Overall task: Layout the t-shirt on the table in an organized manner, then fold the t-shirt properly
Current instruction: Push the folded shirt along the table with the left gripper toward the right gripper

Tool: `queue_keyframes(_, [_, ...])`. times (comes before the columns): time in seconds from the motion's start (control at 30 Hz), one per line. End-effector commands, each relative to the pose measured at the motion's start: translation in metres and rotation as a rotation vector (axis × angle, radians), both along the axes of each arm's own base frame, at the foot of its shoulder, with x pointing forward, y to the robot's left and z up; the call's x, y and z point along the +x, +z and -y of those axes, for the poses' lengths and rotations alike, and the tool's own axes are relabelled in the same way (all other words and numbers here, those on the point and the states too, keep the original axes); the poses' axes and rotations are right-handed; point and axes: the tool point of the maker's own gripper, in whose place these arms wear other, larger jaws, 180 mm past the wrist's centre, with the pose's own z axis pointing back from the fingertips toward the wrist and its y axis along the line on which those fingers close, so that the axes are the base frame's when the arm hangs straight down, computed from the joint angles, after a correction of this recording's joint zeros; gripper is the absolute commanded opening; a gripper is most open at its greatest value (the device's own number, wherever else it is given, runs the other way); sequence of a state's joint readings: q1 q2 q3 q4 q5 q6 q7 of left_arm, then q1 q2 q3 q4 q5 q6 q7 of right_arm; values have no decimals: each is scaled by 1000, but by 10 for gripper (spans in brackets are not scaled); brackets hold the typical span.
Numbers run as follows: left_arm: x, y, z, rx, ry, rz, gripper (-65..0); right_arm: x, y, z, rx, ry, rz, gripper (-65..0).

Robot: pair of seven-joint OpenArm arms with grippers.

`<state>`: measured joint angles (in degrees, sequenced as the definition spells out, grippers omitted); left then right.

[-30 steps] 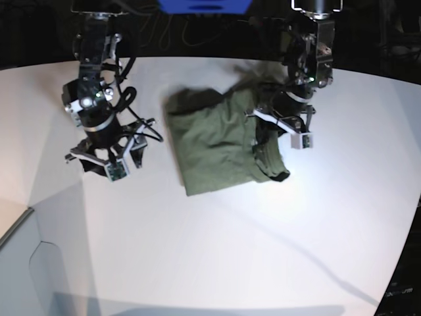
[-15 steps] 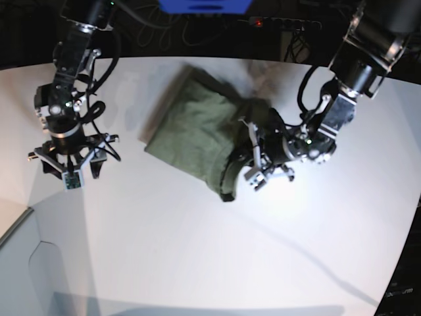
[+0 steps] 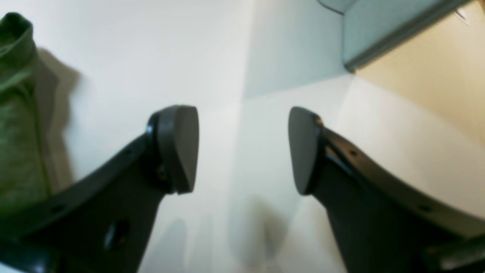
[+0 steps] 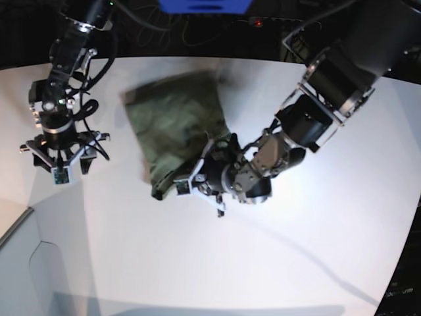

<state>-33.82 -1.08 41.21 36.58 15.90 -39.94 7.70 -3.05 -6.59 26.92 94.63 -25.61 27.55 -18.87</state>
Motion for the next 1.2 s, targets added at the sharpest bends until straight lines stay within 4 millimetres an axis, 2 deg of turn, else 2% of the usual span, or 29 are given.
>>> queue_keyframes(0.0, [4,4,7,15,-27,26,-648,7,14,2,-2,-8,56,-278])
queue_keyframes(0.13, [-4,10,39,16,-117,72,-648,3,13,10,-3,-32,53,-278])
queue_keyframes(0.37, [-21,16,78,-9,-202,101,-645,-8,6,15,0,-53,30,-279])
queue_keyframes(0.47, [-23,15,82,16,-231,122,-644,-13,1,15,0,-54,15,-279])
queue_keyframes(0.67, [-17,12,75,86,-268,172,-641,-15,0,15,-1,-53,11,-279])
queue_keyframes(0.73, [-15,15,76,77,-261,176,-599,-16,0,15,-1,-53,10,-279])
queue_keyframes(0.83, [-14,27,86,47,-271,208,-434,-19,-3,15,-2,-53,2,-279])
queue_keyframes(0.97, [-9,35,79,39,-268,240,-223,-21,-4,15,-2,-53,-4,-280])
queue_keyframes(1.03, [-6,38,77,36,-268,255,-179,-21,-4,15,-2,-53,-4,-280])
queue_keyframes(1.17, [10,64,76,-14,-233,318,-168,-30,0,16,-23,-49,-6,-280])
